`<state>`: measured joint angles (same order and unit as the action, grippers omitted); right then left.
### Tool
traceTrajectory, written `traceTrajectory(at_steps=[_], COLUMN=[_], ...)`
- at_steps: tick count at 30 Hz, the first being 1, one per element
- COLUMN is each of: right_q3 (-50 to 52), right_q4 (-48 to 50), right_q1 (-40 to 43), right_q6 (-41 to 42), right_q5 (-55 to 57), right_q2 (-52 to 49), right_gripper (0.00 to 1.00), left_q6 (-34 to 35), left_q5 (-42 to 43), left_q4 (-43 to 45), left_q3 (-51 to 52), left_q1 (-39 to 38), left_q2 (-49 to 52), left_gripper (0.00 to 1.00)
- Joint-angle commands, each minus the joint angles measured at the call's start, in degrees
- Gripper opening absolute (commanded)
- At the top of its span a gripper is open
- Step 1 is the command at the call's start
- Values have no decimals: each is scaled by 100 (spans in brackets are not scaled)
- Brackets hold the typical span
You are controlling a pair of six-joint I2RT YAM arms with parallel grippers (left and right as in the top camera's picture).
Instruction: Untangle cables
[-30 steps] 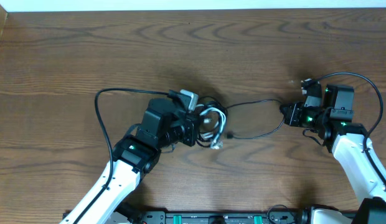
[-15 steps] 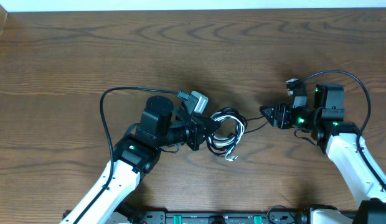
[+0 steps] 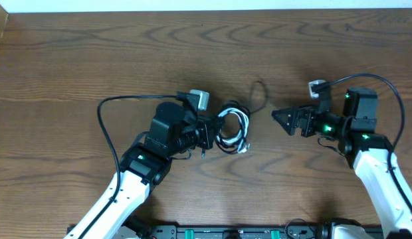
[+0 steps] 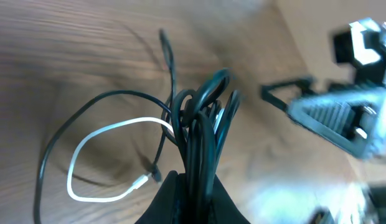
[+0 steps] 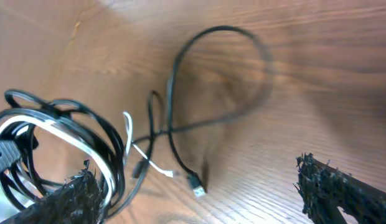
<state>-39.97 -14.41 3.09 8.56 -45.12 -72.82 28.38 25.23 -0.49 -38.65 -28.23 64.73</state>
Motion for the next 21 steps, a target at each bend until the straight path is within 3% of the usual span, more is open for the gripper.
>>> traceTrajectory(at_steps=[1,7,8,10,12,15,21], right_q3=[-44,-42,-42,-42,-42,-42,-42], right_q4=[-61,-170,-170,-166,-151,-151,-9], right_q1=[22,-240,-339,-619,-876,-1340,-2063], right_q6=[256,575,577,577,632,938,1390], right_q5=[199,-1331,-1377,-1327,-1270,-750,273], right_q2=[229,269,269,264,264,264,264], right_gripper=[99,99,95,73,59,52,50], left_q6=[654,317,184,37,-33,-35,-31], left_q5=[-699,-374,-254,44,216,223,232], left_q4=[96,367,435,597,688,669,664], left_q3=[-79,-79,-79,-79,-79,-79,-79], left_q1=[17,17,17,17,17,17,17], left_q2=[-35,-37,-37,-37,-37,-35,-35], left_gripper=[8,8,8,8,8,8,8])
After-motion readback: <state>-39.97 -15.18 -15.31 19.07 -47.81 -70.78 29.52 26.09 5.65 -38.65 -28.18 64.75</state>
